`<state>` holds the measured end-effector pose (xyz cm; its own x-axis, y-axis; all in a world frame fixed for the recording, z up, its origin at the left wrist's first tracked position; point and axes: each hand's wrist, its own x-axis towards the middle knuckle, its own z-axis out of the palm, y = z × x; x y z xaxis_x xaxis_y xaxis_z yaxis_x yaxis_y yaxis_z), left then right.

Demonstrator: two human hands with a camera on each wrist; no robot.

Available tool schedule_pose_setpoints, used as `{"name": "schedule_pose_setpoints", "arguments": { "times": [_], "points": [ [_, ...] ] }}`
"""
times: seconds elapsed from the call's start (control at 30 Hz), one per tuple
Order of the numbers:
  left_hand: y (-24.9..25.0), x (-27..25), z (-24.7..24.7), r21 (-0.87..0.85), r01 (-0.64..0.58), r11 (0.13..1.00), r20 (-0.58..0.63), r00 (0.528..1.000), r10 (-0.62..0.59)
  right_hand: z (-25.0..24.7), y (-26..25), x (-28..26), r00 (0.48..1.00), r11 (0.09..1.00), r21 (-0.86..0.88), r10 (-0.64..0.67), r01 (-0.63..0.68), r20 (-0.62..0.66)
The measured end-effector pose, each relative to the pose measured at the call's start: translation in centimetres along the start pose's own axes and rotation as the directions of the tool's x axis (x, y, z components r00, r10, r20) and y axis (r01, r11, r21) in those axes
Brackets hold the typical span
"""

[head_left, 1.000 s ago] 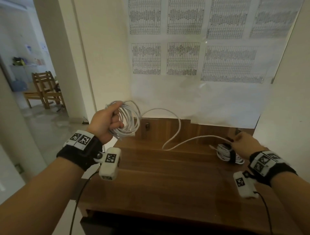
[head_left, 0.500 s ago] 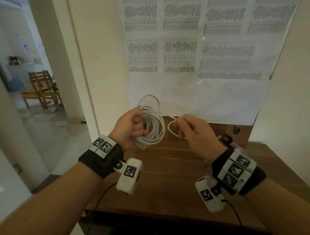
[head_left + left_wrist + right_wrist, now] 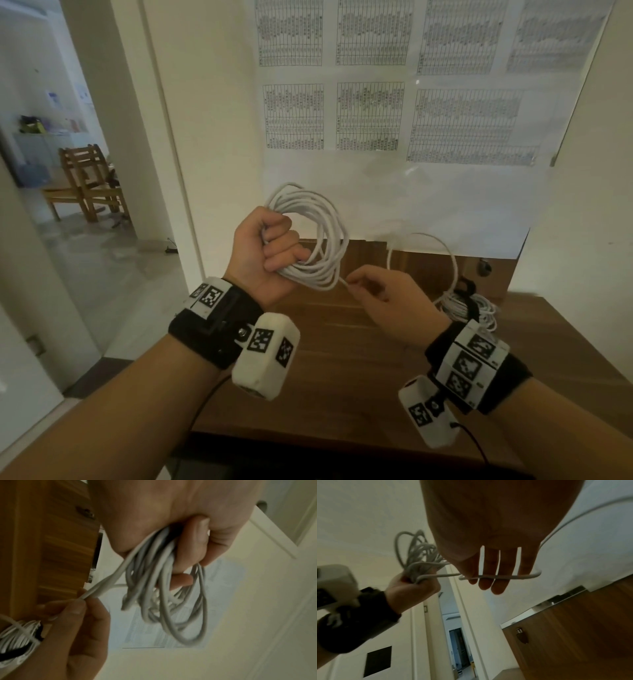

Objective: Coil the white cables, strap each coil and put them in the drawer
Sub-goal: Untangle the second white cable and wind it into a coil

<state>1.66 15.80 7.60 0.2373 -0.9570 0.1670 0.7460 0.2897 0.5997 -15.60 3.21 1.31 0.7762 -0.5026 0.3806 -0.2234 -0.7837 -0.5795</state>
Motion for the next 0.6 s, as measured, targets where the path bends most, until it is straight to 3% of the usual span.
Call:
{"name": "schedule_pose_setpoints", "arguments": {
  "times": [0.1,0.2,0.27,0.33,0.4,0.43,0.53,0.6],
  "points": [
    [-0.8,0.8,0.6,0.151,-0.221,0.963,-0.216,0.944,0.251,0.3,-1.3,-0.4,0.996,0.996,0.011,-0.084,0.084,0.041],
    [-1.6,1.5,0.1,0.448,-0.281,0.849,-0.236,0.879,0.415,0.4,-2.0,-0.5,0.989,0.99,-0.052,-0.13,0.134,0.07],
    [-2.3,1.4,-0.4,0.669,-0.283,0.687,-0.153,0.853,0.499,0.3,-2.4,-0.4,0.986,0.982,-0.096,-0.154,0.16,0.068],
    [-3.0,1.1,-0.9,0.896,-0.251,0.366,0.009,0.835,0.55,-0.1,-2.6,-0.2,0.98,0.971,-0.13,-0.199,0.201,0.029],
    [-3.7,0.9,-1.1,0.975,-0.218,0.041,0.166,0.84,0.516,-0.5,-2.8,-0.1,0.971,0.964,-0.13,-0.237,0.233,-0.014],
    [-3.9,0.8,-1.1,0.975,-0.216,-0.053,0.215,0.854,0.474,-0.8,-2.9,0.0,0.974,0.966,-0.137,-0.227,0.221,-0.028],
    [-3.9,0.8,-1.1,0.97,-0.182,-0.164,0.229,0.911,0.343,-2.1,-3.3,0.1,0.971,0.966,-0.167,-0.215,0.196,-0.105],
    [-3.8,0.6,-1.1,0.978,-0.161,-0.135,0.191,0.949,0.25,-3.2,-3.1,0.5,0.953,0.962,-0.182,-0.236,0.203,-0.188]
  ]
}}
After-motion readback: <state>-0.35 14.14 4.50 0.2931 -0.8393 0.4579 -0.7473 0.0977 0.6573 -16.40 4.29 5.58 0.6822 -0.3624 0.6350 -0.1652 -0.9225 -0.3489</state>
